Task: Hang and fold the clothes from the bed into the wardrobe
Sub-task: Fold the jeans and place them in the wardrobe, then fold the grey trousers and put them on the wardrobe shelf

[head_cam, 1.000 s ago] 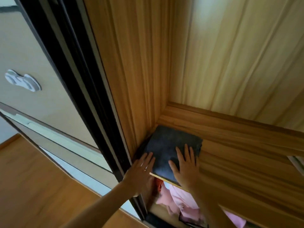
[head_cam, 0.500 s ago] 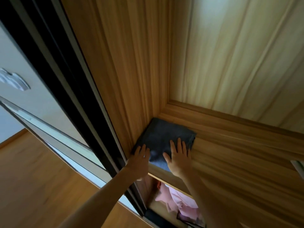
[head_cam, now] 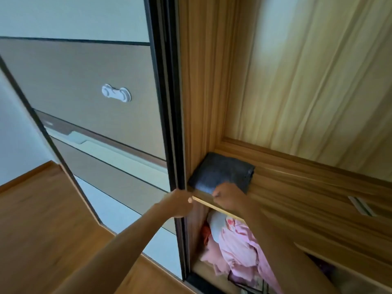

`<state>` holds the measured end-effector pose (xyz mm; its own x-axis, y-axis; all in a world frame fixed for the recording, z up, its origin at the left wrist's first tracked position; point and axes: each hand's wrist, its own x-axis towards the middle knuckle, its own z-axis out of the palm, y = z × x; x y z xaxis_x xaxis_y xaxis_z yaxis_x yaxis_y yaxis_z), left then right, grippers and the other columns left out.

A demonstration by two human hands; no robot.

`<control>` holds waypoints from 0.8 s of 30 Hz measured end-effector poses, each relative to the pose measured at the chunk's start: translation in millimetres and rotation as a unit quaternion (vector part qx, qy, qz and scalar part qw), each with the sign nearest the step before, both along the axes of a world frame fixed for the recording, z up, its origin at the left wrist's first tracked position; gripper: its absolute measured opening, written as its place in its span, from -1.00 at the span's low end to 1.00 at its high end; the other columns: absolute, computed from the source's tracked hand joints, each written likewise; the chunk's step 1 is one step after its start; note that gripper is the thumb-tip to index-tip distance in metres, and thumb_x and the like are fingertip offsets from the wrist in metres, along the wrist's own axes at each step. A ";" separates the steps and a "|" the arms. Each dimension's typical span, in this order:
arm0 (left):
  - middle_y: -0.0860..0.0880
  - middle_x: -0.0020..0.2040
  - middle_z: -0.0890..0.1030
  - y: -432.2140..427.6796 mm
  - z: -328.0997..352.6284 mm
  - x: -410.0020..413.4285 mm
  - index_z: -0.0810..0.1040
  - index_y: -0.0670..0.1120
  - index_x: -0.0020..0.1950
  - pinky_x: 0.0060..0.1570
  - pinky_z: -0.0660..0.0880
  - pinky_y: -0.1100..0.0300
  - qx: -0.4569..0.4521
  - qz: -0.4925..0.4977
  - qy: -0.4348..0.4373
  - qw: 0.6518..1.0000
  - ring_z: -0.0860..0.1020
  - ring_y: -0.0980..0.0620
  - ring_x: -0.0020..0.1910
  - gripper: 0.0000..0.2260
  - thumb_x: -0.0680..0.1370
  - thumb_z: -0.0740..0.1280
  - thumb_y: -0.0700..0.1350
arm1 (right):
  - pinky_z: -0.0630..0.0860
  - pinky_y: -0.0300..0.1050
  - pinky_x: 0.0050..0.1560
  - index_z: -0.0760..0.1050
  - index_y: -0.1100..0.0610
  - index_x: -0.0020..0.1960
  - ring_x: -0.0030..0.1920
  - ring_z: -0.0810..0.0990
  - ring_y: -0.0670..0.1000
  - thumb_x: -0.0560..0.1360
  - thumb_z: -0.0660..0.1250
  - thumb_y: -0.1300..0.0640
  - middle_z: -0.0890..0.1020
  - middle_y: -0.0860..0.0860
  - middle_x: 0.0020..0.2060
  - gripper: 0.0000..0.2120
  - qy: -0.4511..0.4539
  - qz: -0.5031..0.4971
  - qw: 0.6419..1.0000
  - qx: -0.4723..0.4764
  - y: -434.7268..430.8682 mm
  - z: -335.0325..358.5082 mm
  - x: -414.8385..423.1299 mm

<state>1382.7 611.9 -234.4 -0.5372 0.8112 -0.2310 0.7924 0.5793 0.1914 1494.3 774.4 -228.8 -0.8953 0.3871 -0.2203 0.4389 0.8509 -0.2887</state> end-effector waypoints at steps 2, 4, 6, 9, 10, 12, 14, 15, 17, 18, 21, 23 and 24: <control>-0.09 0.28 0.58 -41.7 6.0 2.4 0.56 -0.05 0.29 0.16 0.51 0.06 -0.009 0.025 -0.012 1.000 0.55 -0.13 0.24 -0.69 0.62 0.22 0.01 | 0.50 -0.03 0.11 0.67 0.21 0.03 0.13 0.60 0.20 0.48 0.16 0.07 0.67 0.18 0.06 -0.64 -0.005 0.006 1.000 -0.019 -38.4 6.9 -2.9; -0.07 0.30 0.57 -85.2 8.8 1.0 0.54 -0.06 0.33 0.17 0.48 0.09 -0.026 0.044 -0.009 0.999 0.54 -0.11 0.25 -0.67 0.63 0.22 0.03 | 0.52 -0.01 0.16 0.67 0.17 0.09 0.13 0.61 0.18 0.52 0.25 0.17 0.68 0.15 0.08 -0.74 0.020 0.013 0.999 -0.038 -77.3 14.3 -6.9; -0.07 0.27 0.60 -137.5 10.2 -3.2 0.56 -0.09 0.30 0.14 0.49 0.11 -0.026 0.081 -0.015 0.996 0.56 -0.09 0.21 -0.68 0.63 0.23 0.02 | 0.54 -0.04 0.20 0.65 0.09 0.14 0.14 0.62 0.10 0.51 0.28 0.15 0.68 0.07 0.11 -0.74 0.045 0.018 0.997 -0.067 -121.5 21.4 -13.0; -0.05 0.20 0.63 -221.3 10.4 -8.9 0.59 -0.10 0.23 0.09 0.53 0.12 -0.034 0.153 -0.016 0.988 0.60 -0.06 0.13 -0.71 0.60 0.23 -0.01 | 0.52 -0.14 0.17 0.61 0.06 0.19 0.14 0.61 0.05 0.53 0.29 0.13 0.65 0.03 0.15 -0.73 0.044 0.056 0.993 -0.093 -191.3 27.3 -28.1; -0.05 0.21 0.62 -249.6 10.7 -10.4 0.59 -0.10 0.23 0.10 0.54 0.09 -0.038 0.177 -0.021 0.983 0.60 -0.06 0.14 -0.70 0.60 0.23 -0.01 | 0.52 -0.15 0.15 0.60 0.07 0.19 0.14 0.61 0.05 0.52 0.30 0.13 0.65 0.04 0.16 -0.74 0.044 0.074 0.992 -0.097 -214.8 28.0 -35.5; -0.06 0.24 0.60 -306.1 13.0 -9.7 0.57 -0.12 0.27 0.16 0.54 0.04 -0.052 0.222 -0.034 0.973 0.58 -0.08 0.18 -0.67 0.61 0.20 -0.01 | 0.52 -0.15 0.10 0.60 0.08 0.19 0.12 0.62 0.06 0.52 0.31 0.14 0.65 0.07 0.16 -0.74 0.043 0.107 0.988 -0.103 -263.4 30.1 -49.1; -0.06 0.25 0.61 -362.4 13.3 -7.5 0.58 -0.14 0.27 0.21 0.54 0.02 -0.063 0.261 -0.048 0.962 0.59 -0.07 0.19 -0.65 0.63 0.18 0.01 | 0.55 -0.13 0.08 0.60 0.09 0.20 0.09 0.63 0.06 0.54 0.31 0.14 0.65 0.07 0.15 -0.74 0.043 0.146 0.982 -0.109 -312.9 33.6 -58.6; -0.05 0.19 0.64 -390.9 13.0 -5.3 0.60 -0.13 0.24 0.18 0.56 0.03 -0.064 0.285 -0.056 0.955 0.61 -0.05 0.13 -0.67 0.63 0.19 0.01 | 0.56 -0.11 0.09 0.59 0.08 0.21 0.09 0.63 0.06 0.55 0.30 0.14 0.64 0.07 0.15 -0.74 0.043 0.170 0.978 -0.112 -337.2 35.4 -62.0; -0.02 0.03 0.69 -446.7 15.1 5.5 0.63 -0.09 0.14 0.09 0.61 0.03 -0.050 0.341 -0.074 0.936 0.65 -0.01 -0.02 -0.73 0.60 0.24 0.02 | 0.56 -0.08 0.14 0.57 0.09 0.24 0.12 0.62 0.07 0.57 0.29 0.14 0.63 0.05 0.17 -0.74 0.037 0.217 0.969 -0.112 -386.3 37.5 -68.1; -0.02 -0.02 0.70 -474.2 15.0 11.5 0.64 -0.07 0.11 0.07 0.62 0.03 -0.042 0.369 -0.081 0.925 0.67 -0.01 -0.06 -0.74 0.58 0.25 0.02 | 0.56 -0.07 0.17 0.57 0.09 0.24 0.14 0.62 0.07 0.58 0.28 0.13 0.63 0.05 0.18 -0.74 0.035 0.241 0.964 -0.110 -410.9 37.7 -71.9; -0.02 -0.03 0.72 -548.5 11.7 34.6 0.65 -0.03 0.07 0.06 0.62 0.07 -0.025 0.446 -0.093 0.890 0.67 0.01 -0.05 -0.77 0.56 0.26 0.02 | 0.54 -0.06 0.22 0.59 0.06 0.22 0.20 0.59 0.06 0.58 0.27 0.14 0.62 0.04 0.21 -0.76 0.033 0.312 0.944 -0.104 -480.6 34.9 -85.6; -0.01 -0.01 0.71 -595.0 7.8 52.1 0.65 -0.02 0.10 0.07 0.61 0.08 -0.019 0.485 -0.092 0.869 0.66 0.00 -0.03 -0.76 0.56 0.27 0.02 | 0.56 -0.07 0.20 0.58 0.03 0.20 0.17 0.59 0.04 0.58 0.26 0.14 0.62 0.01 0.19 -0.76 0.028 0.355 0.929 -0.104 -527.7 33.6 -92.3; -0.01 0.01 0.71 -617.2 4.4 61.0 0.65 -0.02 0.11 0.07 0.61 0.08 -0.015 0.508 -0.093 0.856 0.66 -0.01 -0.02 -0.76 0.56 0.27 0.02 | 0.57 -0.08 0.18 0.59 0.02 0.20 0.14 0.60 0.03 0.57 0.26 0.14 0.62 0.00 0.16 -0.76 0.022 0.376 0.921 -0.103 -550.7 33.1 -94.7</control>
